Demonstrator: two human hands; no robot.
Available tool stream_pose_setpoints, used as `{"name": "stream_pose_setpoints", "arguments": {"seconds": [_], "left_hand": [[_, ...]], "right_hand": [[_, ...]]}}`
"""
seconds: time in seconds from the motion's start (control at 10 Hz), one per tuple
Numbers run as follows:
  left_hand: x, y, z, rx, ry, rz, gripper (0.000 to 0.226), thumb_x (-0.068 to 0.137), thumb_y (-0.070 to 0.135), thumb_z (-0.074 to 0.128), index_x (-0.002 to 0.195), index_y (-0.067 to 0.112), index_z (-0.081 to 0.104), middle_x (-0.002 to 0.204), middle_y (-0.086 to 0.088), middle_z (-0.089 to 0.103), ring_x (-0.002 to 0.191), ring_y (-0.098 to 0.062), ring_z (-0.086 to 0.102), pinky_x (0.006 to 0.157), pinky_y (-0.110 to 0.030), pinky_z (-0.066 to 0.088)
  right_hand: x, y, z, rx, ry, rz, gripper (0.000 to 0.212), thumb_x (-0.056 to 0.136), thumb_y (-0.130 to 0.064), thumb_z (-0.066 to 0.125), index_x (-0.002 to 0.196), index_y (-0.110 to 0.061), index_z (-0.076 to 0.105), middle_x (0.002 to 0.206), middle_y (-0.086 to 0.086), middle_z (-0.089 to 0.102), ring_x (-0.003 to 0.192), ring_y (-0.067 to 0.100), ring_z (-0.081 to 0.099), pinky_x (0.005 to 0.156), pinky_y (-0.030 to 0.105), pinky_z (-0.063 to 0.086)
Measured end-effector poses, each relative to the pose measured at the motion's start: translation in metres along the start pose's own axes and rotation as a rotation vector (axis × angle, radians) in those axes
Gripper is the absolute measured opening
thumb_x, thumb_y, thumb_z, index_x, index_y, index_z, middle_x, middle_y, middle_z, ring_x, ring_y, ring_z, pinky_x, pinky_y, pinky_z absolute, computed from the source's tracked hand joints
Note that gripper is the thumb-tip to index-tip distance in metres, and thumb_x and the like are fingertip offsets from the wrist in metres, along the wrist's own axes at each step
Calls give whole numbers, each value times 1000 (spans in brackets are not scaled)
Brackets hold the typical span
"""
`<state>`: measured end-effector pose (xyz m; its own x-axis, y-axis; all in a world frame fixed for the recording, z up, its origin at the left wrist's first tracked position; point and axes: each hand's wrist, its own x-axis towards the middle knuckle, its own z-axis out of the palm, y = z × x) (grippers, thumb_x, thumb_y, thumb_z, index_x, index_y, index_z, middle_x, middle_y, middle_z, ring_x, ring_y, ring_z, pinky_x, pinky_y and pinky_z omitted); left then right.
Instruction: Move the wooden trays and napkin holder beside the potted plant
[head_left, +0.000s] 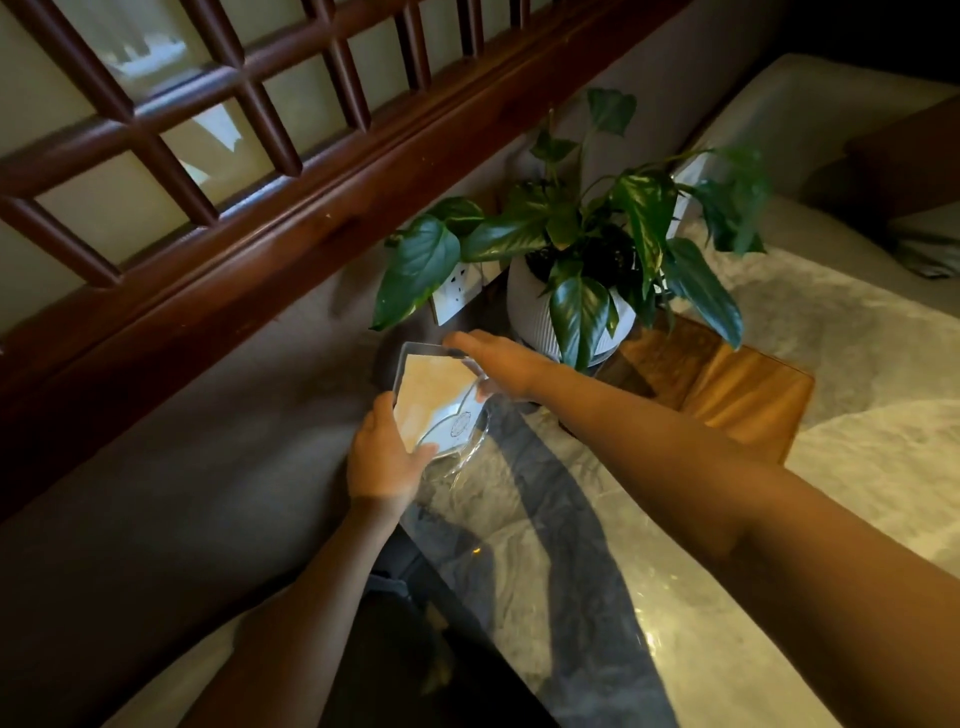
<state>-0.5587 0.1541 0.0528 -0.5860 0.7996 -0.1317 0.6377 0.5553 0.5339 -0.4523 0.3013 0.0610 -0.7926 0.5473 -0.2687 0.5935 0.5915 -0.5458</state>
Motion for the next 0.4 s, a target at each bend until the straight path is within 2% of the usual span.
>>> {"name": "stream_pose_setpoints", "arguments": {"seconds": [0.2, 0.3, 0.4], "left_hand": [[0, -4, 3, -1, 0, 13, 70, 72, 15, 74, 131, 5, 38, 131, -18, 52, 118, -36, 50, 92, -46, 46], [-4, -2, -2, 16, -25, 38, 77, 73, 18, 74, 137, 6, 32, 136, -20, 47, 124, -36, 44, 96, -48, 43], [-14, 3, -5, 57, 28, 62, 94, 73, 27, 75, 144, 6, 17, 147, -20, 33, 135, -35, 31, 108, -47, 34]], "right_hand": [[-5, -3, 7, 9, 23, 5, 53, 86, 5, 55, 134, -8, 38, 134, 23, 44, 113, 44, 55, 92, 46, 50], [-11, -4, 9, -84, 50, 11, 75, 81, 10, 60, 144, -10, 26, 142, 22, 38, 120, 46, 51, 95, 53, 48], [-16, -6, 9, -109, 80, 11, 93, 79, 5, 68, 150, -13, 11, 154, 16, 23, 135, 40, 38, 104, 48, 42]]}}
